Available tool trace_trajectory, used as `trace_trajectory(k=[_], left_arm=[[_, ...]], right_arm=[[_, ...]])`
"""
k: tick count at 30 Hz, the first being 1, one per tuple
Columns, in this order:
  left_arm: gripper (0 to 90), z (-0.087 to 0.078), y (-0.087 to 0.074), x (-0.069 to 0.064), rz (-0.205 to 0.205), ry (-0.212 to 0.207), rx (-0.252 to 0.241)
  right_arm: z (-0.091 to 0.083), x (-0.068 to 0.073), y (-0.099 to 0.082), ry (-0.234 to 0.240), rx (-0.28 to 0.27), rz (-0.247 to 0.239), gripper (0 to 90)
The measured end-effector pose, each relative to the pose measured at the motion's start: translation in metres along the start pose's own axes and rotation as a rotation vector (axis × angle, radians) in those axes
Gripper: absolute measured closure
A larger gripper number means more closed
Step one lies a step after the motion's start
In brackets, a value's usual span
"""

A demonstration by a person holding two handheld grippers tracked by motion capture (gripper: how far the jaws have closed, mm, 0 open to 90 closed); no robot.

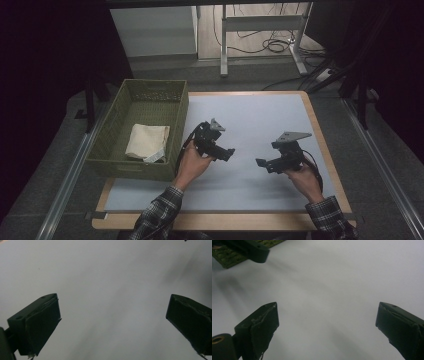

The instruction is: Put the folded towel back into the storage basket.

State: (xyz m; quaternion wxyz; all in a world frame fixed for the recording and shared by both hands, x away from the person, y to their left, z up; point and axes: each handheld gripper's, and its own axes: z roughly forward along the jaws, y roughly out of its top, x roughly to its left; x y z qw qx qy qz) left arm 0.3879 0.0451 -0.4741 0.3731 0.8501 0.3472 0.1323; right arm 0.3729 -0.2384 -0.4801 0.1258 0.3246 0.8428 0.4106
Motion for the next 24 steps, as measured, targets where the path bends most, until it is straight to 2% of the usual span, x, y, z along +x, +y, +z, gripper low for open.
trace_trajectory(k=[8, 13, 15, 18, 20, 24], left_arm=[[0.0, 0.006, -0.034, -0.016, 0.006, -0.002, 0.011], [0.0, 0.01, -0.055, -0.022, -0.006, 0.006, 0.027], [0.0, 0.012, -0.064, -0.022, -0.017, 0.004, 0.041], [0.0, 0.019, -0.076, -0.022, -0.018, 0.027, 0.074], [0.0, 0.018, -0.08, -0.02, -0.044, 0.014, 0.044], [0.0, 0.018, -0.081, -0.02, -0.037, 0.028, 0.051]], right_arm=[[-0.001, -0.005, -0.027, -0.011, 0.022, 0.029, 4.8], [0.001, -0.004, -0.041, -0.018, 0.044, 0.018, 4.6], [0.001, -0.003, -0.047, -0.023, 0.05, 0.015, 4.6], [0.004, -0.003, -0.054, -0.032, 0.075, 0.008, 4.6], [0.006, -0.002, -0.06, -0.043, 0.09, 0.002, 4.4], [0.006, -0.001, -0.061, -0.05, 0.088, -0.007, 4.3]])
